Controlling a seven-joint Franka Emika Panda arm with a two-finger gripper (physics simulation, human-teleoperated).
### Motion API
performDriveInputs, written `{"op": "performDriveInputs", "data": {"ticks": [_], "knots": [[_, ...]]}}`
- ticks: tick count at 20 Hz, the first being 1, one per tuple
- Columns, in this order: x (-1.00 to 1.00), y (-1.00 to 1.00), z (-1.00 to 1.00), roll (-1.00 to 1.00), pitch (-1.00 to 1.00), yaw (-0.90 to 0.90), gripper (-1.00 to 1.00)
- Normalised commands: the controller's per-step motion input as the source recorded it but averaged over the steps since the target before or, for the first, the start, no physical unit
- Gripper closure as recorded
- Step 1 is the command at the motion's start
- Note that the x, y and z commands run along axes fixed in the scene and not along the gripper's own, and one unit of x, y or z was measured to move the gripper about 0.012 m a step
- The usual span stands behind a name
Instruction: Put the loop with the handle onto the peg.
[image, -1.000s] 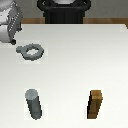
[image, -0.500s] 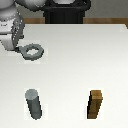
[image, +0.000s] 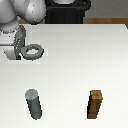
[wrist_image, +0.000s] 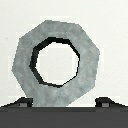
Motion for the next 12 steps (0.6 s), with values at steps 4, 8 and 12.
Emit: {"op": "performDriveInputs", "data": {"ticks": [4, 8, 12], "knots": [[-0.25, 0.00, 0.00, 0.00, 0.00, 0.00, -1.00], [0.00, 0.00, 0.00, 0.00, 0.00, 0.00, -1.00], [0.00, 0.00, -0.75, 0.00, 0.00, 0.00, -1.00]]}}
